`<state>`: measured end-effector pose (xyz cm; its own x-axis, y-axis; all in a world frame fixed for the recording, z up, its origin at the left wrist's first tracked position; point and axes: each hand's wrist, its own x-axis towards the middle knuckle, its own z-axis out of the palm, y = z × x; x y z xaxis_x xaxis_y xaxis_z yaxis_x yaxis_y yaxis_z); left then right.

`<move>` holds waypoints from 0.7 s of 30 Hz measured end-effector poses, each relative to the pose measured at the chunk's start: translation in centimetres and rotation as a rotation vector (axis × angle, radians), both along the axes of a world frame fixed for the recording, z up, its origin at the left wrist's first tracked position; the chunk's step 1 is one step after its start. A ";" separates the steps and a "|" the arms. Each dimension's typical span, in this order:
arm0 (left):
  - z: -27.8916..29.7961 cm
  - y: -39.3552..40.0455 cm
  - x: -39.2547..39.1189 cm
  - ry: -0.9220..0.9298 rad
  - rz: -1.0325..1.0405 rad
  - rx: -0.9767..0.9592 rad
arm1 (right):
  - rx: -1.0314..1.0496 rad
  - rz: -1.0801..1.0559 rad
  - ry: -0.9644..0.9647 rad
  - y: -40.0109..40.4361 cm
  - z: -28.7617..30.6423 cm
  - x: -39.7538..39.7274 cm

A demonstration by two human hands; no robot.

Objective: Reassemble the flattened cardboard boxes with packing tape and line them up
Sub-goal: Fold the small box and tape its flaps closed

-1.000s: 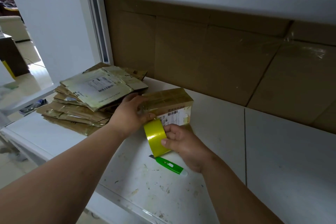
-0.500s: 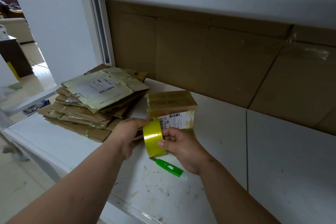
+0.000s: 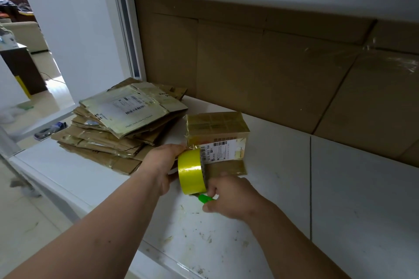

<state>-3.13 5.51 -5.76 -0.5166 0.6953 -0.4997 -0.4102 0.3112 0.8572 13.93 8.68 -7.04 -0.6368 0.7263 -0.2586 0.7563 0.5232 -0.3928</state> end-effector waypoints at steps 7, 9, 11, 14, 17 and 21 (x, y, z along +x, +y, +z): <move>-0.7 0.0 -0.5 -0.045 -0.026 0.032 | -0.037 -0.100 -0.139 3.7 2.1 3.3; -1.0 0.0 -0.5 -0.041 -0.024 0.032 | -0.136 -0.191 0.004 4.6 3.5 4.1; -1.2 0.1 -0.6 -0.043 -0.013 0.035 | -0.092 -0.213 0.149 4.7 5.0 3.7; -1.3 0.3 -0.5 -0.039 0.000 0.044 | 0.171 -0.073 0.252 4.0 6.4 1.2; -1.3 0.3 -0.5 -0.034 0.008 0.050 | 0.288 0.065 0.237 3.7 7.0 -1.3; -1.3 0.3 -0.4 -0.033 0.022 0.063 | 0.339 0.127 0.165 4.1 7.0 -2.9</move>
<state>-3.51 5.77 -7.10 -0.5159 0.7146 -0.4724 -0.4449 0.2477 0.8606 11.05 12.75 -0.07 -0.7403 0.6654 0.0960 0.6180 0.7298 -0.2923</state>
